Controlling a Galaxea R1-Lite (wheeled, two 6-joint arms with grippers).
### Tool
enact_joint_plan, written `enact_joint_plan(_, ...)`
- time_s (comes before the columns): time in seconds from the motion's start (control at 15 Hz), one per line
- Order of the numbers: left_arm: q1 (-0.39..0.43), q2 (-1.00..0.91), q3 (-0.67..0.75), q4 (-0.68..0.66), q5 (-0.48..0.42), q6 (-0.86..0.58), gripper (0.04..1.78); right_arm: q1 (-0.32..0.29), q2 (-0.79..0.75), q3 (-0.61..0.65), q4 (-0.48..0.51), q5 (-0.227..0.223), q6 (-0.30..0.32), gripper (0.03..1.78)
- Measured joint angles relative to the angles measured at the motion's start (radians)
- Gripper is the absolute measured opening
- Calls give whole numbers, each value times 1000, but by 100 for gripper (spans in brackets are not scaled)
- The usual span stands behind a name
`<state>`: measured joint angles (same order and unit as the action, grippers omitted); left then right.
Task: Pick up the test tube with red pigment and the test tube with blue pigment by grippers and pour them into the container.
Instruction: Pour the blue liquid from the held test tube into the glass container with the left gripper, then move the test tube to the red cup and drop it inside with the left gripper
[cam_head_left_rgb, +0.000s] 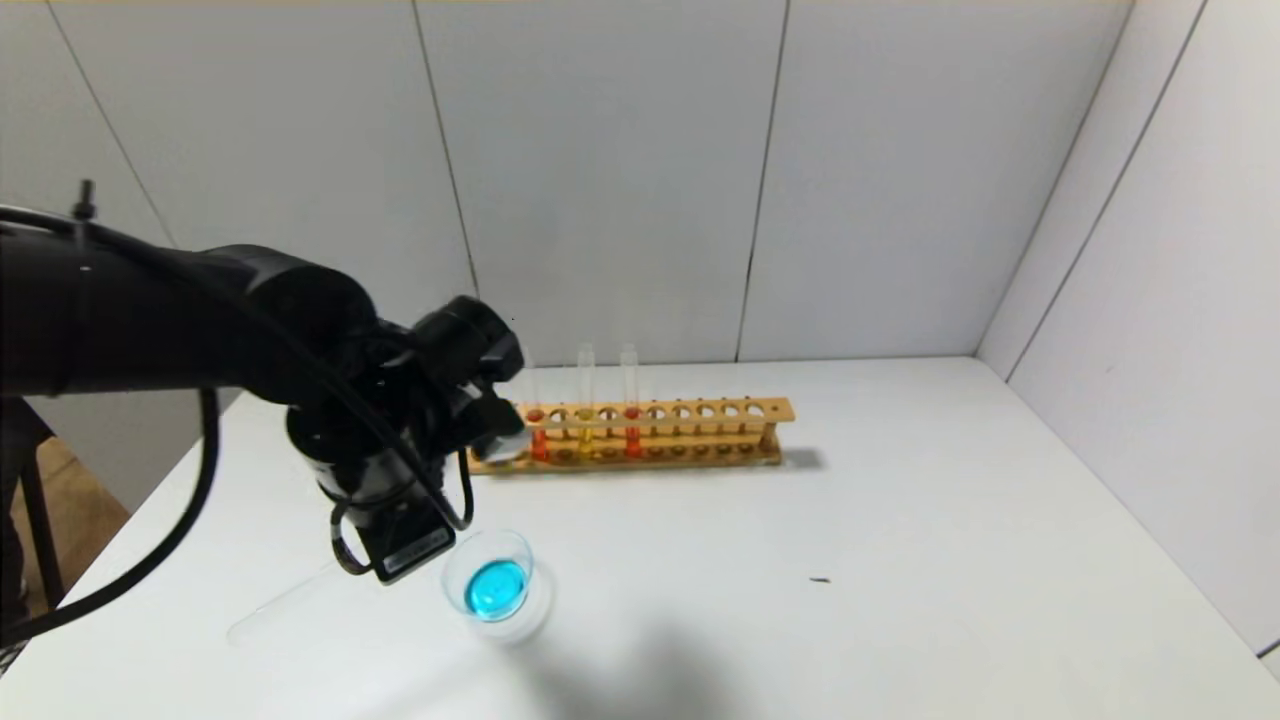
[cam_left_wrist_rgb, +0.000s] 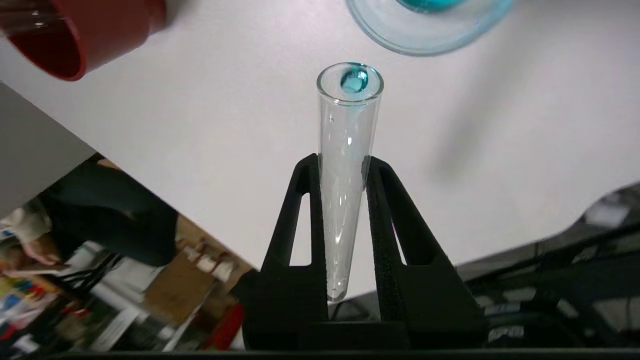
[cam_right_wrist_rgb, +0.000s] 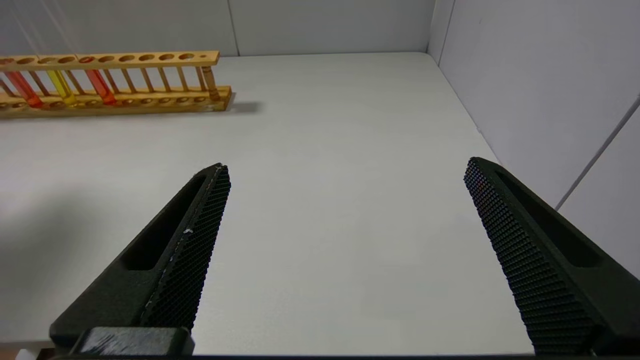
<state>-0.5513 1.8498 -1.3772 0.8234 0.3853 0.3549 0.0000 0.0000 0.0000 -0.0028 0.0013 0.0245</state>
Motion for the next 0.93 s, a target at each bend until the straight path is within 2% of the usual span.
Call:
enact_joint_plan(0.27,152,-195,168,-253,-123,-3,32,0,0,0,0,0,0,171)
enact_joint_plan(0.47,269,-274,214,-383,-177,-5,32,0,0,0,0,0,0,171)
enact_joint_plan(0.67,365,-270,219,-504,-213,-13,32,0,0,0,0,0,0,171)
enact_joint_plan(0.93,441,-184,206,-736,-223,-85,32,0,0,0,0,0,0,171)
